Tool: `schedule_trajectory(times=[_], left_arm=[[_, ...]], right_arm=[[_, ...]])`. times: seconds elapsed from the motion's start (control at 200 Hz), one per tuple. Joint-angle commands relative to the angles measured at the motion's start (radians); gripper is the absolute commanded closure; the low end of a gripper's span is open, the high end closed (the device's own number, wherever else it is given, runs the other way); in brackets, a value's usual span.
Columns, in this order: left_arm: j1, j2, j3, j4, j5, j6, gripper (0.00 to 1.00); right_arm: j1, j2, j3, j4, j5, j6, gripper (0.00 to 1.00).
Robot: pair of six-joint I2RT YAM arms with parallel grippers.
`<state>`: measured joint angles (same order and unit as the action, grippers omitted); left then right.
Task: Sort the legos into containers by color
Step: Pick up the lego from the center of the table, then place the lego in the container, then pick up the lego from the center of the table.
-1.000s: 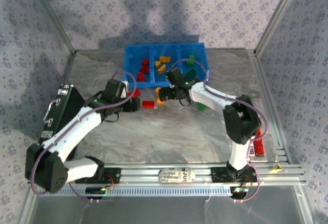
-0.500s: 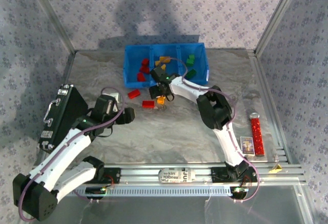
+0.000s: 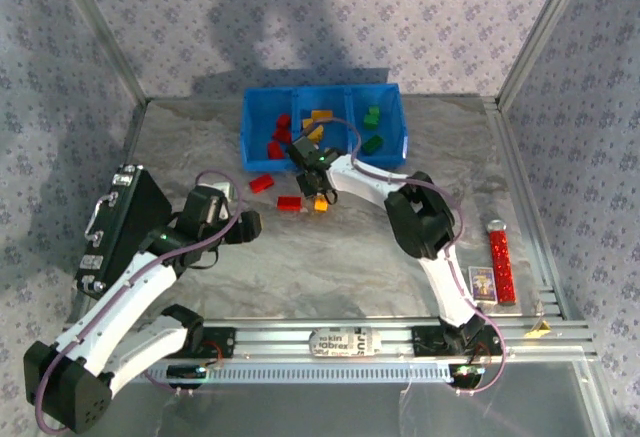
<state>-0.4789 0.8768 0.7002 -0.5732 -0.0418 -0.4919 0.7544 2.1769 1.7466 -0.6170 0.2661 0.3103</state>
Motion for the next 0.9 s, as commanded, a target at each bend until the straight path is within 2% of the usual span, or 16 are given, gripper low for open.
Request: schedule_trajectory(times=[0.0, 0.09, 0.23, 0.27, 0.295, 0.31, 0.325, 0.375, 0.435, 0.505, 0.585, 0.82, 0.894], left_arm=[[-0.005, -0.019, -0.002, -0.015, -0.003, -0.006, 0.15], [-0.007, -0.016, -0.002, -0.001, 0.01, -0.015, 0.15], [-0.041, -0.012, 0.01, 0.006, 0.001, -0.024, 0.15], [-0.059, -0.012, 0.013, 0.005, -0.01, -0.027, 0.15], [-0.068, -0.011, 0.014, 0.005, -0.015, -0.029, 0.15], [-0.075, -0.01, 0.016, 0.004, -0.017, -0.031, 0.15], [-0.081, -0.009, 0.017, 0.003, -0.021, -0.032, 0.15], [-0.099, -0.004, 0.021, 0.0, -0.027, -0.037, 0.15], [-0.124, 0.002, 0.022, -0.003, -0.04, -0.042, 0.15], [-0.147, 0.011, 0.014, 0.004, -0.051, -0.046, 0.15], [-0.151, 0.029, 0.007, 0.021, -0.057, -0.049, 0.15], [-0.137, 0.091, 0.015, 0.069, -0.079, -0.058, 0.15], [-0.124, 0.109, 0.009, 0.09, -0.063, -0.071, 0.15]], right_arm=[[-0.001, -0.148, 0.011, -0.001, 0.06, -0.031, 0.59], [-0.042, -0.144, 0.06, -0.002, 0.038, -0.044, 0.58], [-0.117, -0.013, 0.276, -0.088, 0.005, -0.054, 0.55], [-0.134, 0.037, 0.348, -0.12, -0.021, -0.056, 0.45], [-0.143, 0.069, 0.396, -0.143, -0.033, -0.056, 0.34], [-0.146, 0.083, 0.425, -0.165, -0.038, -0.056, 0.22], [-0.149, 0.099, 0.451, -0.179, -0.043, -0.058, 0.16], [-0.145, 0.113, 0.489, -0.215, -0.028, -0.058, 0.09], [-0.123, 0.056, 0.413, -0.168, -0.016, -0.074, 0.05], [-0.1, -0.036, 0.268, -0.072, -0.019, -0.075, 0.04], [-0.08, -0.108, 0.153, -0.042, -0.041, -0.057, 0.06], [-0.012, -0.256, -0.166, 0.011, -0.087, 0.023, 0.26], [0.018, -0.275, -0.242, 0.052, -0.094, 0.056, 0.27]])
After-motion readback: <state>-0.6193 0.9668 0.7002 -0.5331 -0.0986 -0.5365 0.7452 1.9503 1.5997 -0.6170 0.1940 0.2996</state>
